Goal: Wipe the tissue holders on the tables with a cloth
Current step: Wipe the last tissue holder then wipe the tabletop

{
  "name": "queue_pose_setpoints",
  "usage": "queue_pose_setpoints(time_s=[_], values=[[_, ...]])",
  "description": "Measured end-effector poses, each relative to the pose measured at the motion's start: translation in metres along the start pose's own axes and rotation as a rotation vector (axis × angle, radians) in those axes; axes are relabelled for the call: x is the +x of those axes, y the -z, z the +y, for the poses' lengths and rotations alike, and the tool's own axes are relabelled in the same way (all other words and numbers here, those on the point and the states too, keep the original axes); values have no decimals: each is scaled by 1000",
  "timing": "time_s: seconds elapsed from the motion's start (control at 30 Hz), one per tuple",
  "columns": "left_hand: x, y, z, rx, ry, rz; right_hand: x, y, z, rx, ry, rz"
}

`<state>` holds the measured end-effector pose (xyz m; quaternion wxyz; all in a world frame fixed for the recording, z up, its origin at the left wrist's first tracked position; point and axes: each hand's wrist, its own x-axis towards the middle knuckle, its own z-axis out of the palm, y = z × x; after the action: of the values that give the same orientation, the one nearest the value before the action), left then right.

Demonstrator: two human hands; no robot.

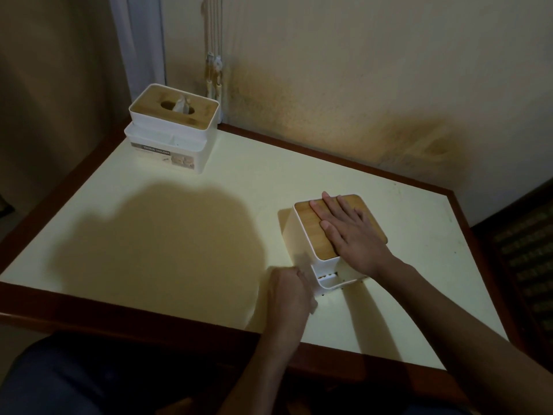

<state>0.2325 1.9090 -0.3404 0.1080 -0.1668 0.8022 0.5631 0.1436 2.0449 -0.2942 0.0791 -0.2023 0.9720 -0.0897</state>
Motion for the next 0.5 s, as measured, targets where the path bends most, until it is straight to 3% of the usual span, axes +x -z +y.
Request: queue_pose_setpoints(time_s=[0.17,0.4,0.5], values=[[64,23,15,93,-39,117,0,2,-3,4,-11,-2],[88,44,25,297,-274,42,-1,2,-1,4,-12,6],[66,43,23,420,-270,-26,0,1,0,-2,-12,15]])
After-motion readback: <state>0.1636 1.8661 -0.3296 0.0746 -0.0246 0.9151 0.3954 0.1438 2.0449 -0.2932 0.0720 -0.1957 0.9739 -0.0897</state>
